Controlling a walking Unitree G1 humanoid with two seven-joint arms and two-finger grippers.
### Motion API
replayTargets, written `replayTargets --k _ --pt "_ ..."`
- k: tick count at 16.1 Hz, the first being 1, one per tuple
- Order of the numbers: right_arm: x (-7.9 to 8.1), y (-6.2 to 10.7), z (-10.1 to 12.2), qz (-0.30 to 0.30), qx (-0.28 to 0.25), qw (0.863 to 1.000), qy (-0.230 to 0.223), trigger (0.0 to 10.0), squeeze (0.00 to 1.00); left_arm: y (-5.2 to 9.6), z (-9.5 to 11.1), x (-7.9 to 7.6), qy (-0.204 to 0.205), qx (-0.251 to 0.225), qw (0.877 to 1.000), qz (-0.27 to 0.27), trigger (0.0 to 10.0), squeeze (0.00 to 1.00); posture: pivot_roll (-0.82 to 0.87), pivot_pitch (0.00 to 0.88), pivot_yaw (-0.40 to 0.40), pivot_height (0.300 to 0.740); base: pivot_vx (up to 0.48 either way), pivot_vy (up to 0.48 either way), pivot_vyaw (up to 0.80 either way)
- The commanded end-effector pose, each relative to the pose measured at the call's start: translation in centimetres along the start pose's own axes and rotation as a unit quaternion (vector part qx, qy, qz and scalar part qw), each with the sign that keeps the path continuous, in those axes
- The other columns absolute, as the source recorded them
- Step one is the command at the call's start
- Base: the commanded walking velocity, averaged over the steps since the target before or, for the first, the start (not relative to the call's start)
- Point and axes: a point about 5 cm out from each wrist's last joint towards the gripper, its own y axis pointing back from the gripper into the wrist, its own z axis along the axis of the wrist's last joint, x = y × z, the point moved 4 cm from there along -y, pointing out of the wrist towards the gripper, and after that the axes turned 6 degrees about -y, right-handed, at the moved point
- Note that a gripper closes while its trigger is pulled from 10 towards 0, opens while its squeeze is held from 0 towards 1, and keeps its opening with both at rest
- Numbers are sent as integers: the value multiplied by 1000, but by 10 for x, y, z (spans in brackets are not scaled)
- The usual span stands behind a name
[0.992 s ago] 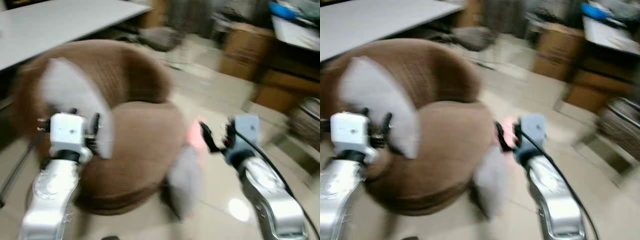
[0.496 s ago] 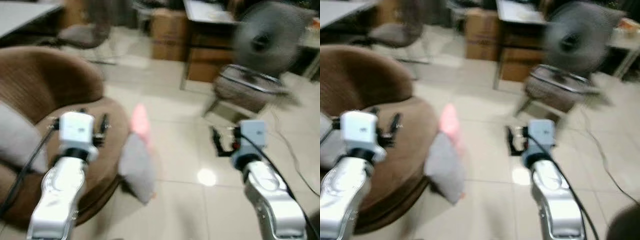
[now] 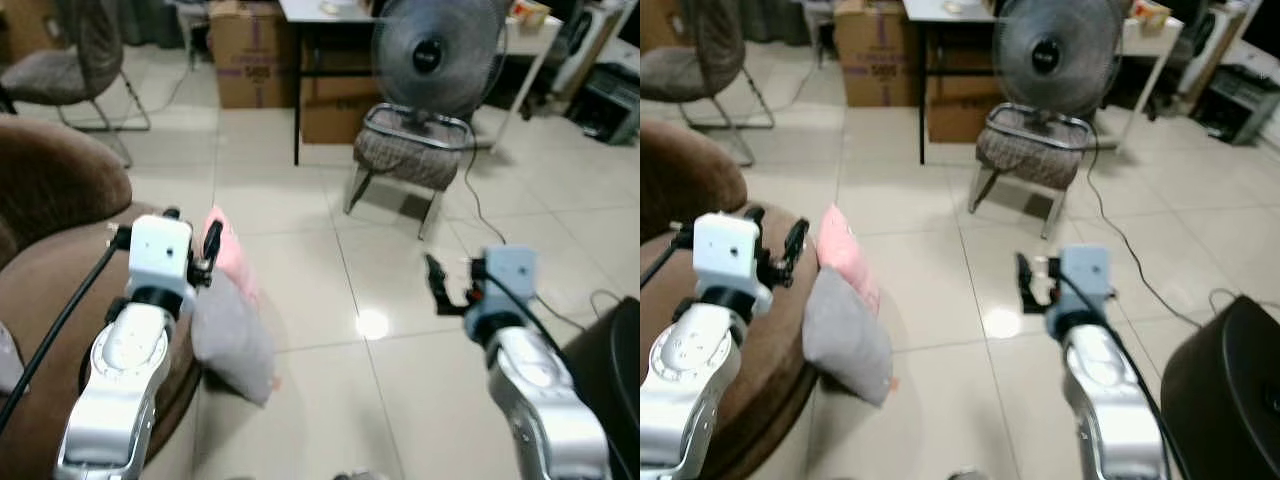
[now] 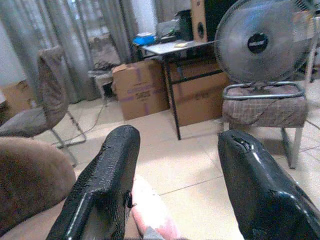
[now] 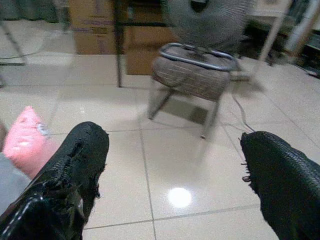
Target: Move the pillow to the sofa from floor
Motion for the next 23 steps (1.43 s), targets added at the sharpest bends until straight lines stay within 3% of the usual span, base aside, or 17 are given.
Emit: replayTargets --k 1,4,12,15,23 --pt "6 0 1 15 -3 1000 -11 10000 0 -1 -1 3 -3 2 1000 2 10000 0 85 0 -24 740 0 476 0" --pt "6 0 0 10 -1 1000 -26 10000 0 -1 -2 3 2 0 1000 0 10000 0 85 0 -23 740 0 402 0" --pt "11 1 1 25 -8 999 -45 10000 0 -1 0 -7 6 -5 1000 -25 10000 0 87 0 -19 740 0 0 0" --pt "8 1 1 21 -8 999 -47 10000 0 0 -1 -11 5 -4 1000 -28 10000 0 89 0 -23 740 249 0 -765" --pt "2 -1 1 8 -10 999 -41 10000 0 0 0 -15 3 -7 999 -35 10000 0 89 0 -26 740 273 0 0"
